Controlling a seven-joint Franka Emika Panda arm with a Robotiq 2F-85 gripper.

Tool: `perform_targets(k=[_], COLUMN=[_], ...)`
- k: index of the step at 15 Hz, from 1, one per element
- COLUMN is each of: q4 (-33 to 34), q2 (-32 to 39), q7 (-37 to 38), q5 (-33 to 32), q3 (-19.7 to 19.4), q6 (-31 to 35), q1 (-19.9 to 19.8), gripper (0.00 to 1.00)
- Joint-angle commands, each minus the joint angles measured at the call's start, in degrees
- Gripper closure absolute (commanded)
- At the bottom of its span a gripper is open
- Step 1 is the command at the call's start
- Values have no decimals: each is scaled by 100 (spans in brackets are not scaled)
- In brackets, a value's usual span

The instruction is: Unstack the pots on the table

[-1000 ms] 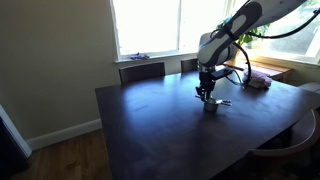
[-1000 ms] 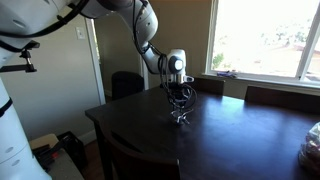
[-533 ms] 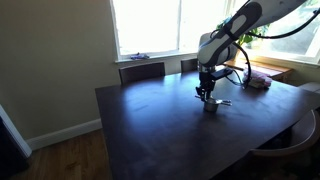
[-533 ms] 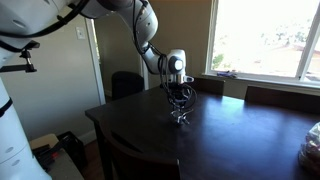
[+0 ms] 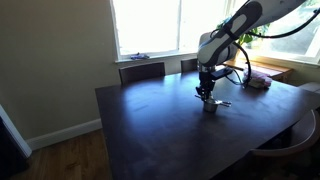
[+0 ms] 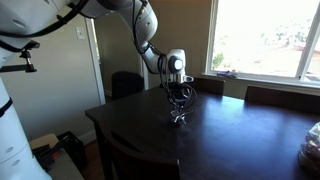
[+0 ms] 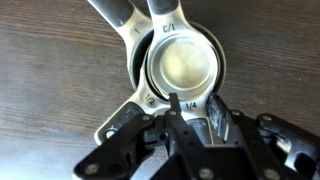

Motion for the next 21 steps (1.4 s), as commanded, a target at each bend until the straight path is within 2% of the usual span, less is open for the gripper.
perform_targets(k=[1, 2, 3, 4, 7, 16, 21], q4=[-402, -416, -447, -510, -862, -1329, -1211], q2=[-270, -275, -296, -349, -669, -1068, -1042], q7=[-18, -8, 8, 1, -50, -60, -5], q5=[-58, -81, -107, -131, -130, -76, 48], q3=[-41, -48, -60, -59, -38, -29, 12], q6=[29, 28, 37, 78, 204, 209, 219], q1=[77, 101, 118, 123, 101, 37, 2], gripper=[65, 74, 75, 89, 95, 95, 95])
